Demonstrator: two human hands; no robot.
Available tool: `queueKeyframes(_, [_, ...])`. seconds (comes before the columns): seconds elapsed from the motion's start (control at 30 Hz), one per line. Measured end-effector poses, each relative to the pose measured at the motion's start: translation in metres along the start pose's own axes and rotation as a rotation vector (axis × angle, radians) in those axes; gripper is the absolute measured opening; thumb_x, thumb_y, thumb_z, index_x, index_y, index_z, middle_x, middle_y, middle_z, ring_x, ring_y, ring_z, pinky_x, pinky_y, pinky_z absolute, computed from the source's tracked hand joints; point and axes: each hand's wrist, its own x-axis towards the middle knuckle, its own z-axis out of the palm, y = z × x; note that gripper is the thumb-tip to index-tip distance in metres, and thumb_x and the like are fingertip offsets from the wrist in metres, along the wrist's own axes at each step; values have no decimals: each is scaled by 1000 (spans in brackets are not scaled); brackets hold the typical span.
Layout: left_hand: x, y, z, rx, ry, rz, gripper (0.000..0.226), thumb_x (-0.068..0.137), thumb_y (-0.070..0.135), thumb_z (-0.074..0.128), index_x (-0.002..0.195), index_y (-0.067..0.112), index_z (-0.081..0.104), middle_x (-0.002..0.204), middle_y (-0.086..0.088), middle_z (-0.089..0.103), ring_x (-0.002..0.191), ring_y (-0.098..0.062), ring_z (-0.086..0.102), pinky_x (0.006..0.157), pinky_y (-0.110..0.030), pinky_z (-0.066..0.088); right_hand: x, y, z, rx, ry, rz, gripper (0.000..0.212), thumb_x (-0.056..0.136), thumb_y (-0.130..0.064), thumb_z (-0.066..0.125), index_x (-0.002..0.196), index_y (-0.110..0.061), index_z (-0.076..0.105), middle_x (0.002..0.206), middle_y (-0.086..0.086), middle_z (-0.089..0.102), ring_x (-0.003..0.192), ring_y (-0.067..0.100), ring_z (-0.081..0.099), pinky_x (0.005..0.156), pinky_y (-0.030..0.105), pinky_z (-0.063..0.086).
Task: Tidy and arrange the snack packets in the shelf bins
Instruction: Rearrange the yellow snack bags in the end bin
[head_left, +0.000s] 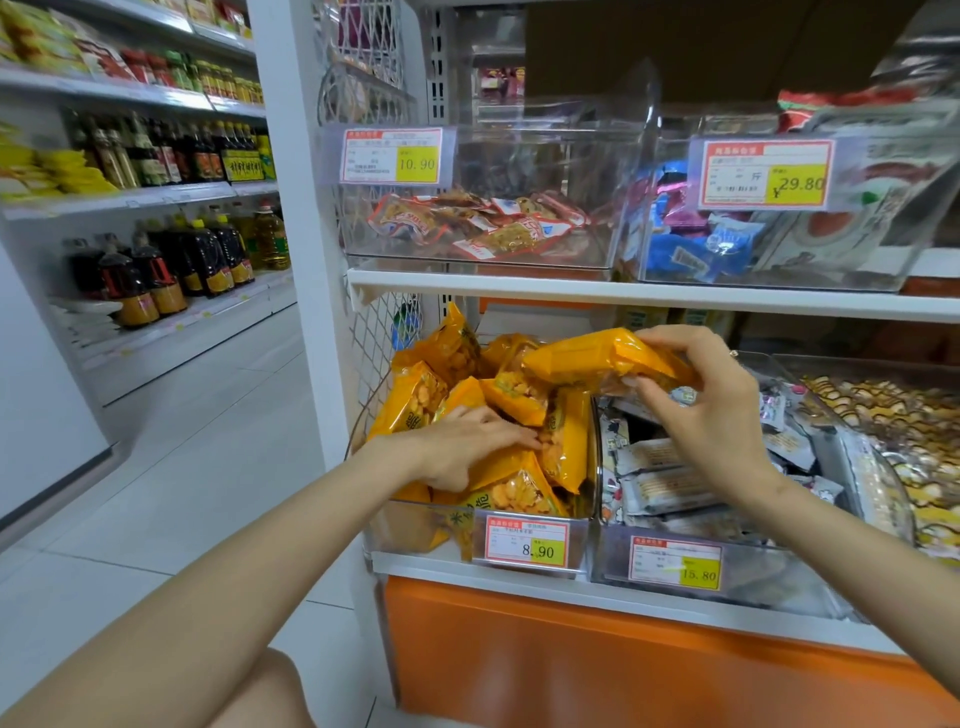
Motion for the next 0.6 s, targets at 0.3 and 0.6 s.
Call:
queueKeyframes(0.3, [6, 5, -15, 400, 71, -14, 67, 81, 37, 62, 140, 37, 30, 131, 0, 32, 121, -23, 27, 104, -39, 18, -5, 7, -10, 11, 4, 12, 35, 80, -19, 66, 114, -16, 57, 108, -3, 57, 99, 18, 55, 82, 20, 43])
queueKeyframes(0.6, [-15, -7, -9, 355, 257, -23, 38, 76, 58, 62, 102, 31, 55, 142, 5, 30, 127, -20, 22, 105, -38, 14, -4, 7, -16, 18, 18, -8, 38, 82, -34, 59, 116, -16, 56, 110, -5, 55, 102, 18, 55, 84, 29, 47])
